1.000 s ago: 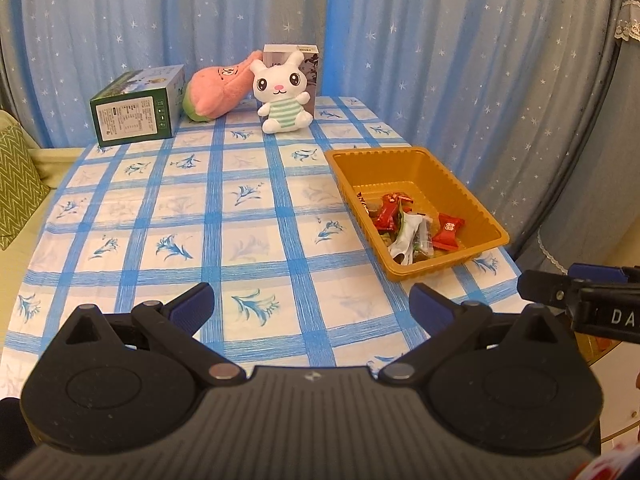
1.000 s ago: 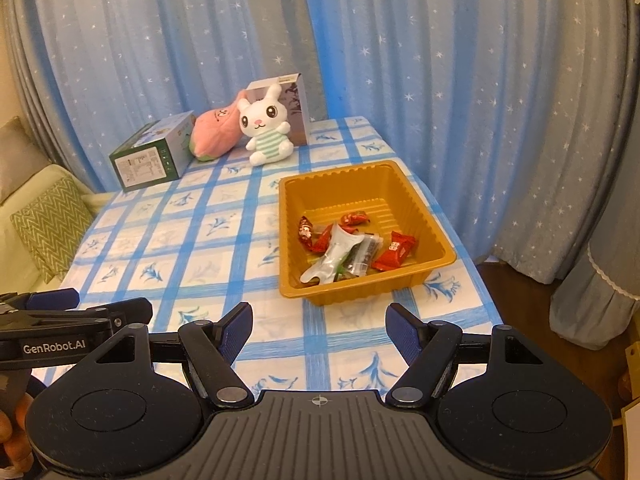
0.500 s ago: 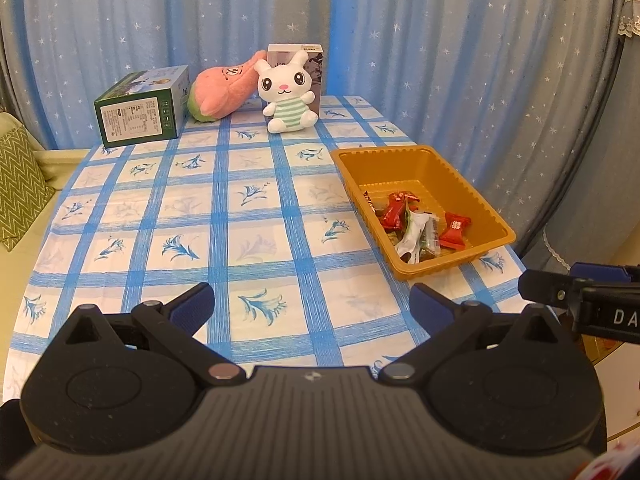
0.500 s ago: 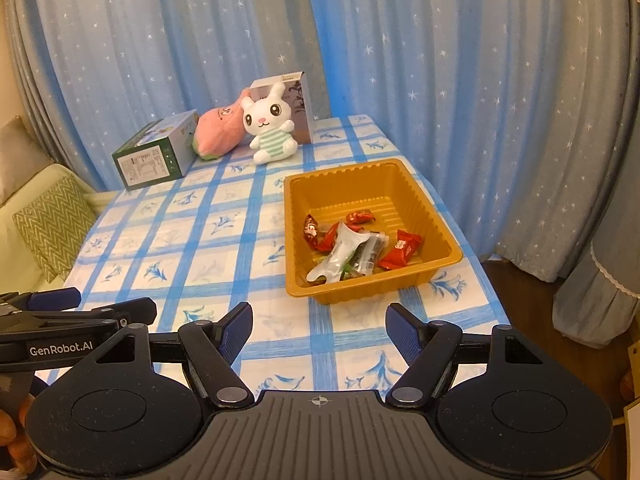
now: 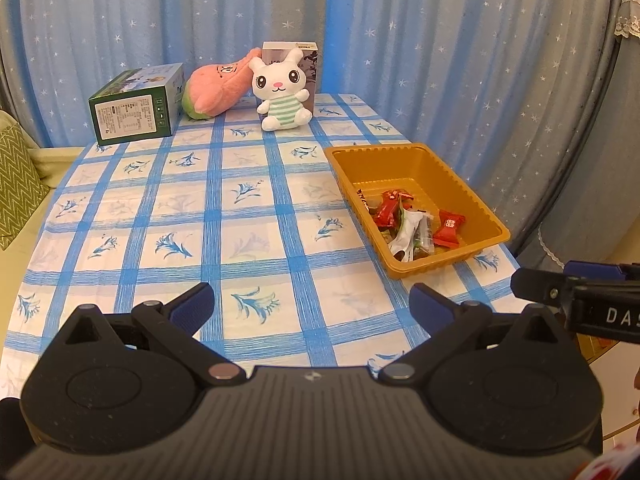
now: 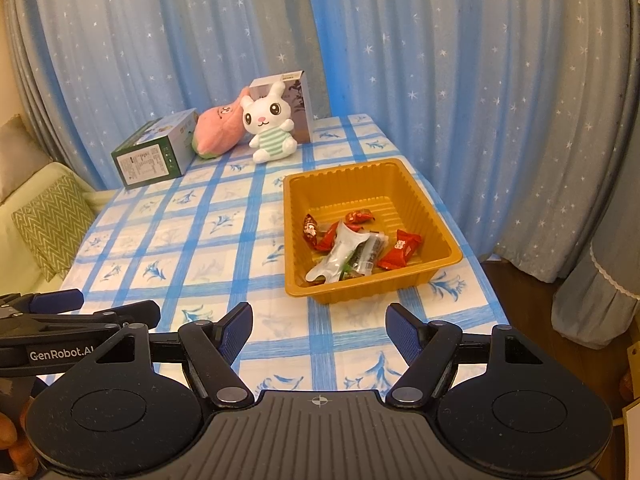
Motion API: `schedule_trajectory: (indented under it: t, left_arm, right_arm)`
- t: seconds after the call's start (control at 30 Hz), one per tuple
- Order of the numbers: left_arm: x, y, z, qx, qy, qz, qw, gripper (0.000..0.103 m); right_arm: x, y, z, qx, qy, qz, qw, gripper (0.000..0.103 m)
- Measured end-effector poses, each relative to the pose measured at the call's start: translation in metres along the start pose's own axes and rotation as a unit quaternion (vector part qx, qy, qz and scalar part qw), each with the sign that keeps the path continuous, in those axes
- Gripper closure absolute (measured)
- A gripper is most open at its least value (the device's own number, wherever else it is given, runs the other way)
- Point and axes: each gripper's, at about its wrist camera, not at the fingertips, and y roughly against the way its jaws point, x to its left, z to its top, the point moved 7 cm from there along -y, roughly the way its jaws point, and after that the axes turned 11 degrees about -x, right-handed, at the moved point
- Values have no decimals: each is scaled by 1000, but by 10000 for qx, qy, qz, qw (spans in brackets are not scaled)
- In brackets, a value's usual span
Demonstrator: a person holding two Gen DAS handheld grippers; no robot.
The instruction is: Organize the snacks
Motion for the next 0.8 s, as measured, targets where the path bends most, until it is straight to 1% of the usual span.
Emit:
schedule_trajectory:
  t: [0.8]
  left_arm:
    - [0, -1, 0, -1, -7, -9, 10000, 0]
  right_arm:
    - [0, -1, 0, 3, 4, -13, 10000, 30]
